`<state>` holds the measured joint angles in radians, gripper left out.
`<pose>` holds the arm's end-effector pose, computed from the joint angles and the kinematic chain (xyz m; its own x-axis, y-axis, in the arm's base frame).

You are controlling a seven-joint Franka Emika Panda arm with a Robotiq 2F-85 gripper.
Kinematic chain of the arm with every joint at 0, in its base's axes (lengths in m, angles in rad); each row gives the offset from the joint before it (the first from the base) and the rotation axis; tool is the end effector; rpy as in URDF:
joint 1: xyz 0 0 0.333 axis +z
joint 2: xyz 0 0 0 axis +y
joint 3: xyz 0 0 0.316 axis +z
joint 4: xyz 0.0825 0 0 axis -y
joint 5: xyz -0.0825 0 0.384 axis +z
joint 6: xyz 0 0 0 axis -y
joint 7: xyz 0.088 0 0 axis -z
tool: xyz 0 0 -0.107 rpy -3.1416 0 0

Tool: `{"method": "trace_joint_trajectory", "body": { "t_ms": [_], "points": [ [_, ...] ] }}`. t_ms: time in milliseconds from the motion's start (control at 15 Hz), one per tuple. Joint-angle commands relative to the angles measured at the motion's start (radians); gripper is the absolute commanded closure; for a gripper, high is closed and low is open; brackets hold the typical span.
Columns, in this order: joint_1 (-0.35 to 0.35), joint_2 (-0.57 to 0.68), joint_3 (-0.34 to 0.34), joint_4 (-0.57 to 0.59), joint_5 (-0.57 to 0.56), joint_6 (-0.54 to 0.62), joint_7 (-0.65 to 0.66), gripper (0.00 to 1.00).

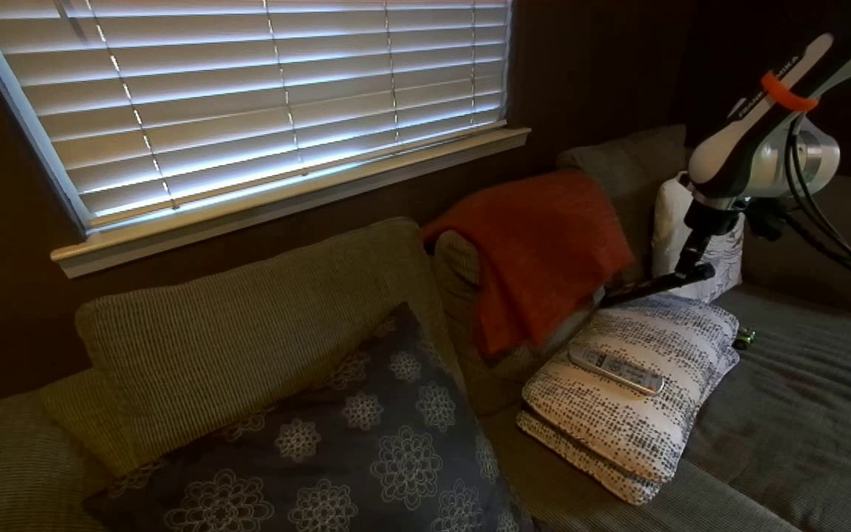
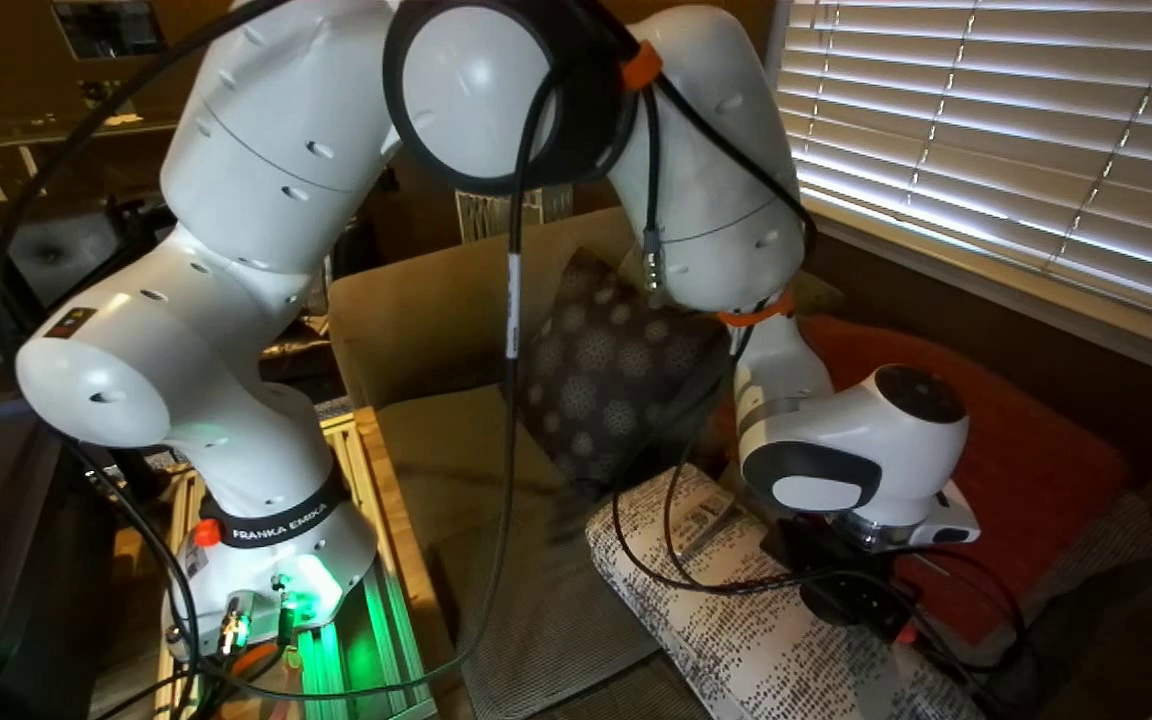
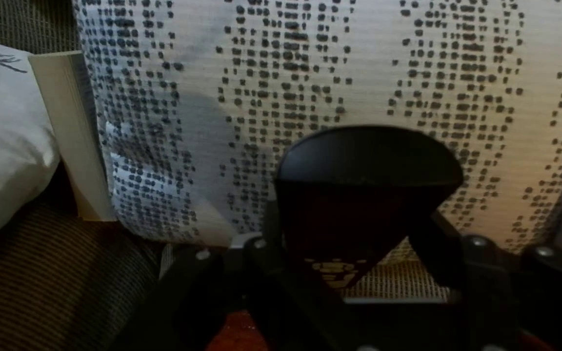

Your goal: Put the remote controller on the white pillows

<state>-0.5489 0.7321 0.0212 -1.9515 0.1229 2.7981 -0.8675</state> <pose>0.5290 -0.3151 0.1085 0.9679 0.2191 0.1229 0.2159 -0.9756 0.0394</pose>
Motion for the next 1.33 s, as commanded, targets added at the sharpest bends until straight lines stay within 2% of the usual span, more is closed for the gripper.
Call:
{"method": "trace_joint_trajectory", "body": {
  "t_ms": [0, 333, 400, 467, 533, 867, 1267],
  "points": [
    [-0.041, 0.036, 0.040, 0.048, -0.022, -0.001, -0.036, 0.58],
    [-0.040, 0.062, 0.034, 0.078, -0.033, -0.007, -0.031, 0.58],
    [-0.042, 0.065, 0.035, 0.083, -0.033, -0.009, -0.028, 0.22],
    [-0.045, 0.067, 0.036, 0.085, -0.033, -0.011, -0.028, 0.06],
    [-0.044, 0.064, 0.033, 0.086, -0.034, -0.012, -0.025, 0.03],
    [-0.051, 0.037, 0.036, 0.074, -0.033, -0.018, -0.022, 0.00],
    [-0.039, -0.075, 0.028, -0.033, -0.026, -0.040, -0.002, 0.00]
  ]
}}
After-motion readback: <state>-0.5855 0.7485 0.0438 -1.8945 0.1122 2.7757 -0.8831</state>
